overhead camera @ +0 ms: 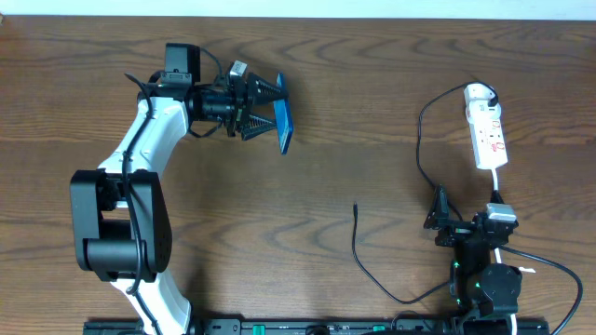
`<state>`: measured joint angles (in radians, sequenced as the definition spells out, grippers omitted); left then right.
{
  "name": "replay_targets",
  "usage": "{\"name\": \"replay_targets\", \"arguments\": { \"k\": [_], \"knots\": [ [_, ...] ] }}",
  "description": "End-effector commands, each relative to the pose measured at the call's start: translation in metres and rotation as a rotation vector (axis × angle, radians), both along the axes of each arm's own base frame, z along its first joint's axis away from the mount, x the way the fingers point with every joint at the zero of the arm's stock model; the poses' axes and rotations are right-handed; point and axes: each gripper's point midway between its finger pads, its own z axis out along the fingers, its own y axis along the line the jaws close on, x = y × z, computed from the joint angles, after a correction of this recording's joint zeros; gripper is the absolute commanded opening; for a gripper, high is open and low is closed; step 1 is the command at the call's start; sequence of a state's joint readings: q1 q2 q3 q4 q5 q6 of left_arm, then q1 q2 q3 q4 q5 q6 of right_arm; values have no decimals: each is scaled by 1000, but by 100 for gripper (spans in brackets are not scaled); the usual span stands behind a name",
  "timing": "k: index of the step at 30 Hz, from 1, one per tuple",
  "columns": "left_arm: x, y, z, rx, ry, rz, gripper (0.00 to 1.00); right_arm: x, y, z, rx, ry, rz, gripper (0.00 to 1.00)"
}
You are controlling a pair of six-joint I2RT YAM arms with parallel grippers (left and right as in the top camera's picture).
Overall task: Plug charger to phone and switch on socket
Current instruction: 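Hold the phone upright in the air with the left gripper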
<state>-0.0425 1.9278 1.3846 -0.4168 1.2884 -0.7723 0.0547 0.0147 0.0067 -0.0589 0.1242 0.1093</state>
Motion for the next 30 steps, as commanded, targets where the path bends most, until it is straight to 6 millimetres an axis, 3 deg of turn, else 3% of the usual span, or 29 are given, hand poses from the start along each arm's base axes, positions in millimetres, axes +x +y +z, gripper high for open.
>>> {"name": "replay_targets", "arguments": {
  "k": [1,17,30],
  "knots": [
    [1,0,40,-88,88,27,7,0,1,0,-13,-3,6,99],
    [18,-3,69,-196,254,69,7,0,1,0,-13,-3,6,99],
    [20,-3,72,-217,377,100,7,0,1,0,-13,-3,7,99]
  ]
}}
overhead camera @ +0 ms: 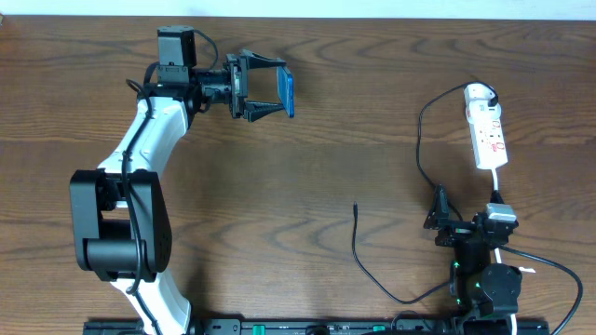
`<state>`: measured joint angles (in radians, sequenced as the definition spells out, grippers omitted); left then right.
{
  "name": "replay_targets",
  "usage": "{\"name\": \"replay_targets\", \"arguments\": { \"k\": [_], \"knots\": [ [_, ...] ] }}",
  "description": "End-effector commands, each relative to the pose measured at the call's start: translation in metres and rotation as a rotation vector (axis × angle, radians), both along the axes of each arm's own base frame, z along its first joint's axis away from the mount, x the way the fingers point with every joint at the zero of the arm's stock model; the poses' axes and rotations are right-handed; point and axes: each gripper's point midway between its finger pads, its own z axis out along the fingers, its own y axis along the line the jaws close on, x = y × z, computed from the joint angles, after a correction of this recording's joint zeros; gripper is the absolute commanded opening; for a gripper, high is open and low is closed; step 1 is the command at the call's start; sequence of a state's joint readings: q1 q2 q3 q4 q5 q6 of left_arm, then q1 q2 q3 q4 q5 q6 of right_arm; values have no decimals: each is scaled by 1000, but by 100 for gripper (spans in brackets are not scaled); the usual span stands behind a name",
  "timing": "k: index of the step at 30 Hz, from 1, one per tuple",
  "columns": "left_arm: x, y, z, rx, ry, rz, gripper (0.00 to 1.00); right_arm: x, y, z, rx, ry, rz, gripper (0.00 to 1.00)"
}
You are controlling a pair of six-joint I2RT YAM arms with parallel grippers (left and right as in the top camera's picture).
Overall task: Plug charger to phone and switch on socket
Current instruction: 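Hold the phone upright in the air with the left gripper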
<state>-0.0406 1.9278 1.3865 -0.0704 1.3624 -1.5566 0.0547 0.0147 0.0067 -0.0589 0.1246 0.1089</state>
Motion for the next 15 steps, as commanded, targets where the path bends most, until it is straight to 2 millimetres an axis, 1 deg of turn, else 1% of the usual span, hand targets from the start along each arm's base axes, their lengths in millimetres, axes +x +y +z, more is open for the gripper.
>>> {"name": "replay_targets", "arguments": {
  "k": [1,15],
  "knots": [
    [-6,2,34,-38,-33,-19,7,0,1,0,-13,-3,7,99],
    [-3,8,34,-40,-26,-6,7,0,1,0,-13,-3,7,99]
  ]
}}
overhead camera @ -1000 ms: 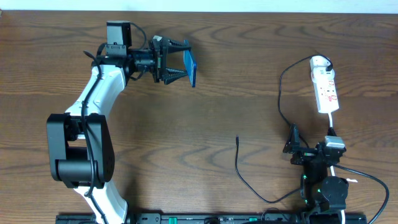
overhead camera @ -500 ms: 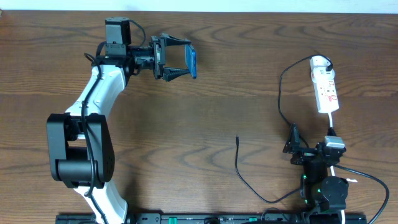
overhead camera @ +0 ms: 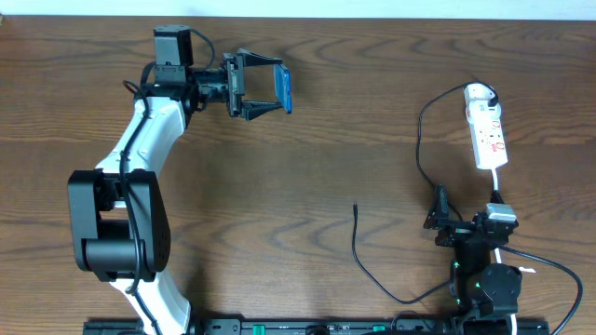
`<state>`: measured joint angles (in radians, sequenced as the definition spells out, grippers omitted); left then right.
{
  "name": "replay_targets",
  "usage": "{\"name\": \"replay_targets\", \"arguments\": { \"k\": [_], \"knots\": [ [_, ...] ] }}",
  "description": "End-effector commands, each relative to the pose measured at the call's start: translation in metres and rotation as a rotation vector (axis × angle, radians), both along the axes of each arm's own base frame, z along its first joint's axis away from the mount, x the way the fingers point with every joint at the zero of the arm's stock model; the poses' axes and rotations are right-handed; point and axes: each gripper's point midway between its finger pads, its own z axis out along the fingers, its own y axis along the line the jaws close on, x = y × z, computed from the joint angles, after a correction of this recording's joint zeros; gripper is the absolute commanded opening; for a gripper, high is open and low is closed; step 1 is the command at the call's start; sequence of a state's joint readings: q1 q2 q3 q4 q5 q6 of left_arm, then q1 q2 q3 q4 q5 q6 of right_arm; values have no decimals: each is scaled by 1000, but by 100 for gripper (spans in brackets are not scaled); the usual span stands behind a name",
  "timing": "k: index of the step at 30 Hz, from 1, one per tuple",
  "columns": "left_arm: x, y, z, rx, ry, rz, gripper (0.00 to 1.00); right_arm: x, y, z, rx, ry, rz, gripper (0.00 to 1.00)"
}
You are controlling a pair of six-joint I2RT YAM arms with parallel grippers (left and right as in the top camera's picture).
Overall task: Plug charger to phone and switch on socket
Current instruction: 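Hold the phone upright in the air with the left gripper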
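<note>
My left gripper (overhead camera: 277, 88) is shut on a blue phone (overhead camera: 285, 90), held on edge above the table's far left part. The charger's black cable (overhead camera: 368, 270) lies on the table, with its free plug end (overhead camera: 355, 207) near the middle. A white power strip (overhead camera: 487, 132) lies at the far right, with a black lead running from it. The right gripper (overhead camera: 438, 214) sits low at the near right, away from the cable end. Its jaws are too small and dark to read.
The wooden table (overhead camera: 307, 167) fills the view. The left arm's white links (overhead camera: 149, 140) run from its base at the near left up to the far edge. A black rail (overhead camera: 279, 327) lines the front edge. White and black cables trail by the right arm's base (overhead camera: 489, 279).
The left gripper, still holding the phone, has shifted very slightly toward the far edge and to the left. The right arm, cable and power strip have not moved.
At first the left gripper held the blue phone lower on the table, with its fingers stacked in the view. Then it was nearer the far edge with the wrist turned and the phone between spread fingers. It is almost in that same place now.
</note>
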<state>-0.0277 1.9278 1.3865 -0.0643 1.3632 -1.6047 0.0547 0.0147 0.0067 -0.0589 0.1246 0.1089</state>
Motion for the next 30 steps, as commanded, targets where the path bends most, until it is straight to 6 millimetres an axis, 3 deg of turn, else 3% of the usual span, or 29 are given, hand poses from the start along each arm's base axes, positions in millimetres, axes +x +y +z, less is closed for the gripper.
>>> {"name": "replay_targets", "arguments": {
  "k": [1,30],
  "knots": [
    [-6,2,34,-31,-67,-25,7,0,1,0,-13,-3,7,99],
    [-8,3,36,-45,-59,-37,8,0,1,0,-13,-3,7,99]
  ]
}}
